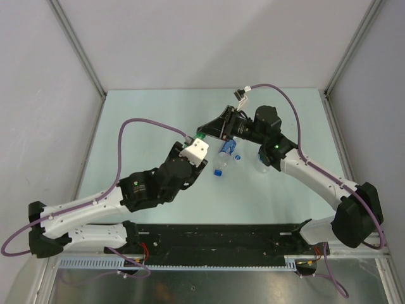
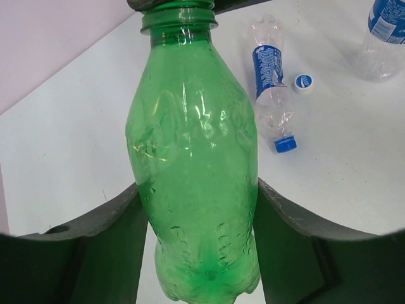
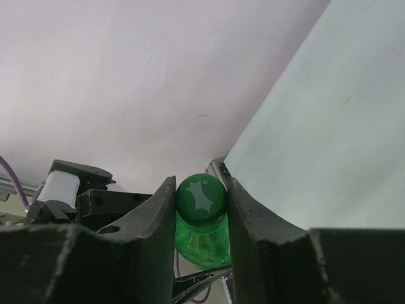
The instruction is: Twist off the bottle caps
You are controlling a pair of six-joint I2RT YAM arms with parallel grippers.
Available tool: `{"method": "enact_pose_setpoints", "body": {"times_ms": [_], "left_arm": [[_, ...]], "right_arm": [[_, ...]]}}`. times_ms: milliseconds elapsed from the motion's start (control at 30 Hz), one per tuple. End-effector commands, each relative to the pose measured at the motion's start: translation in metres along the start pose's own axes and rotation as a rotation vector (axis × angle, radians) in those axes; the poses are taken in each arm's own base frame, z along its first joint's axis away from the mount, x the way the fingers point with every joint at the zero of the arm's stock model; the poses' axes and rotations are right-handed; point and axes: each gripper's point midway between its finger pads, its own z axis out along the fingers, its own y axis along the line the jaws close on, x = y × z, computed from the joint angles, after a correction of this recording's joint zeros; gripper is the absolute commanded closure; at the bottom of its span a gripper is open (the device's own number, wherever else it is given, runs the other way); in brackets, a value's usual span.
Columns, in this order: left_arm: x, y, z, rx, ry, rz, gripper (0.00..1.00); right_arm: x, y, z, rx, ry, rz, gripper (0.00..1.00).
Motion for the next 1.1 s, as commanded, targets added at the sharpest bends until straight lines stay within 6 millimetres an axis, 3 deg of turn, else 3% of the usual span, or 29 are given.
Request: {"method": "enact_pose_setpoints", "body": {"times_ms": [0,233,533,700,1067], "left_arm": [[-0.019,0.004,-0.003,-0.012,-0.043,-0.021,1.00],[-0.016,0.007,-0.008,-0.006,-0.055,-0.057,1.00],[-0.026,0.012,-0.027,0.076,-0.145,-0.176,1.00],[-0.039,0.003,-0.038,0.229,-0.224,-0.238,1.00],[-0.067,-0.041,-0.073,0.716,-0.343,-0.268,1.00]], "right_arm": [[-0.013,0.026,0.001,-0.074,-0.019,-0.043,0.97],[-0.014,0.037,-0.005,-0.102,-0.026,-0.120,1.00],[-0.011,0.070,-0.026,-0.227,-0.036,-0.276,1.00],[-0.007,0.093,-0.041,-0.315,-0.038,-0.369,1.00],[0.017,0.139,-0.081,-0.581,0.054,-0.585,1.00]]}}
